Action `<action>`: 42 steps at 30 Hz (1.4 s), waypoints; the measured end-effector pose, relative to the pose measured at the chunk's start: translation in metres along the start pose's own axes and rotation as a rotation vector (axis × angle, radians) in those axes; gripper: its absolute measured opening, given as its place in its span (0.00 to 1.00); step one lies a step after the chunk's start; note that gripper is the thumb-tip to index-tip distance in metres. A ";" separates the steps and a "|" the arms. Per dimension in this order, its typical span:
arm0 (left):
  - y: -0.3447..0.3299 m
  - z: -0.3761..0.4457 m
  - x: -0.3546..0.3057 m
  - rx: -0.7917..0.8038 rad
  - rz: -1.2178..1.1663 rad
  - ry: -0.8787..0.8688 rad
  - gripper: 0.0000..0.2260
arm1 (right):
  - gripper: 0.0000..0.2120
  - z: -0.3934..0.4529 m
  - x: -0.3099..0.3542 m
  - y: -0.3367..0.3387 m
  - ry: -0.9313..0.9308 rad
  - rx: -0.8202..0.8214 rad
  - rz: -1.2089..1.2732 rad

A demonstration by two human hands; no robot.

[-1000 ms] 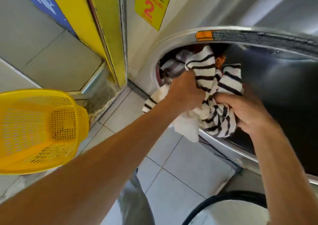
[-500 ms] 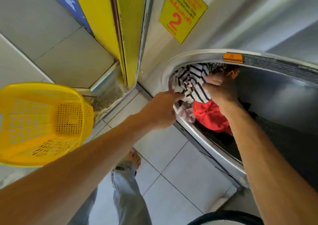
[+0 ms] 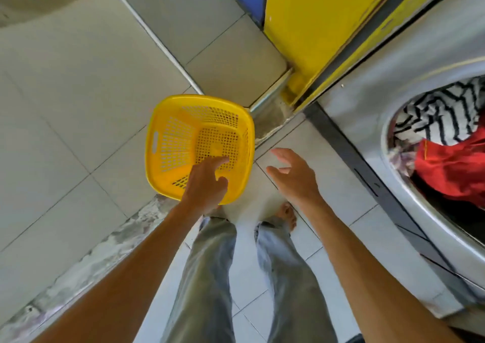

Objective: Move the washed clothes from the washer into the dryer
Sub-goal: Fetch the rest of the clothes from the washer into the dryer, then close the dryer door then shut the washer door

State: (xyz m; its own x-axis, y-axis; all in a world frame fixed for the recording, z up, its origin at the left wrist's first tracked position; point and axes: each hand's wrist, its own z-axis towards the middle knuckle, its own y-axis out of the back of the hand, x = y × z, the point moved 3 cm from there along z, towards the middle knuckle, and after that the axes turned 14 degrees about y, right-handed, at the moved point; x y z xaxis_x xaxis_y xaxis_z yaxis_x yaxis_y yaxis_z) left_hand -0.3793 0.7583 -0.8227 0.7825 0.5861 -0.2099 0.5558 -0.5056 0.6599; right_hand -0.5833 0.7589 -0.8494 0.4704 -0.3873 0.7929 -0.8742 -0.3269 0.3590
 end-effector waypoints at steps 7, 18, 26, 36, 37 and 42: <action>0.054 0.059 0.101 -0.197 -0.005 0.257 0.39 | 0.35 0.036 0.008 -0.100 -0.022 0.119 -0.191; 0.101 0.129 0.178 -0.124 -0.006 0.204 0.40 | 0.40 0.079 0.031 -0.161 -0.052 0.059 -0.363; 0.129 0.106 0.159 -0.074 0.061 0.124 0.36 | 0.40 0.045 0.088 -0.144 -0.064 0.003 -0.210; 0.082 -0.081 0.049 0.154 0.072 -0.289 0.32 | 0.36 -0.145 0.096 -0.064 -0.247 -0.203 -0.062; 0.074 -0.098 0.043 0.167 0.069 -0.318 0.32 | 0.35 -0.164 0.089 -0.060 -0.257 -0.229 -0.037; 0.041 -0.192 0.023 0.213 0.124 -0.415 0.30 | 0.28 -0.264 0.070 -0.051 -0.239 -0.466 0.086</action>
State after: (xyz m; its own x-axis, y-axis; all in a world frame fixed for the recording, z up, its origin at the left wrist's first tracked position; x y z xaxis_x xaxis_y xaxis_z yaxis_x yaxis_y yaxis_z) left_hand -0.3922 0.8724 -0.6616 0.8683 0.2333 -0.4378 0.4625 -0.6997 0.5445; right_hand -0.5375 0.9765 -0.6824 0.3612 -0.5990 0.7147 -0.8462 0.1115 0.5211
